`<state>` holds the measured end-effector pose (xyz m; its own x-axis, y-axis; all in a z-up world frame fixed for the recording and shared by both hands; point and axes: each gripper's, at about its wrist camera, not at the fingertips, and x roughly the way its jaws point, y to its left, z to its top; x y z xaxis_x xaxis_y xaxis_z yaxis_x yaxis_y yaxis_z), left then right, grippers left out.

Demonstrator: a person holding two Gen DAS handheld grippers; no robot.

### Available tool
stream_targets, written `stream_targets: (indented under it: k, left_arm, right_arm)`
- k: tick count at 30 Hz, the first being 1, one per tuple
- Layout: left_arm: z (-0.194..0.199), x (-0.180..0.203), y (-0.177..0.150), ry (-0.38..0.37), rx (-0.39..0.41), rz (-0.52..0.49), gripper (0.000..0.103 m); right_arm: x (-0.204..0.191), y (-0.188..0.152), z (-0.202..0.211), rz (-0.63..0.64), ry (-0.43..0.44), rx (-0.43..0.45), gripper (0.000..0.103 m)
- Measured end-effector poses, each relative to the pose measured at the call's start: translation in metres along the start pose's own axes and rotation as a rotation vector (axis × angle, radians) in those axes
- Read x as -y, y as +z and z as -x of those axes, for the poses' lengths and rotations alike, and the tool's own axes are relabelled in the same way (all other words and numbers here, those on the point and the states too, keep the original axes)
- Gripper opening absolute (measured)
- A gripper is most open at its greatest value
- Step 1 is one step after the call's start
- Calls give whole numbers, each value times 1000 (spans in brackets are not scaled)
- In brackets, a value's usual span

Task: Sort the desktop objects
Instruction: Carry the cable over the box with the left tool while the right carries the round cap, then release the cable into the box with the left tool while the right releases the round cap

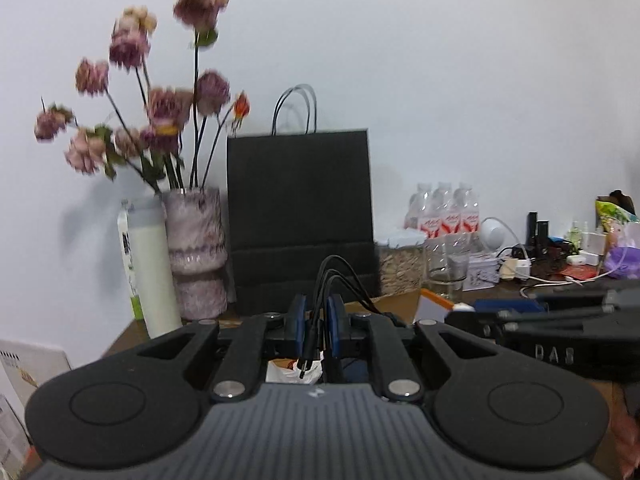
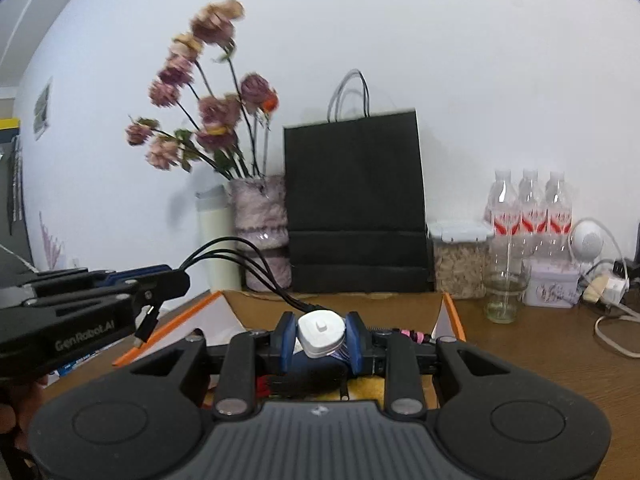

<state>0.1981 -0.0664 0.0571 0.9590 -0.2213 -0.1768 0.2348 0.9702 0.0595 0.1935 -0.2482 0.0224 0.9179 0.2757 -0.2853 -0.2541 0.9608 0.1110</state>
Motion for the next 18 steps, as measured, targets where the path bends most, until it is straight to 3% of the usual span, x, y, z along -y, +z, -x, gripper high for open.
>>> stream_targets:
  k: [7,16,17,18]
  left_arm:
    - [-52,-16,-15,-7,-77,64,12]
    - [-77,-21,-24,2,-130,72,16]
    - [-78,-22,-25,4,-136,77,27]
    - [-79,-23,-26,7,-140,85,52]
  right_arm:
    - [14,-14,-33,27,-47,-49,25]
    - [19,-14,-52,61,-54,-40,27]
    - [20,-14,-51,59,-52,-37,27]
    - [20,-14,-51,60,-52,-34,29]
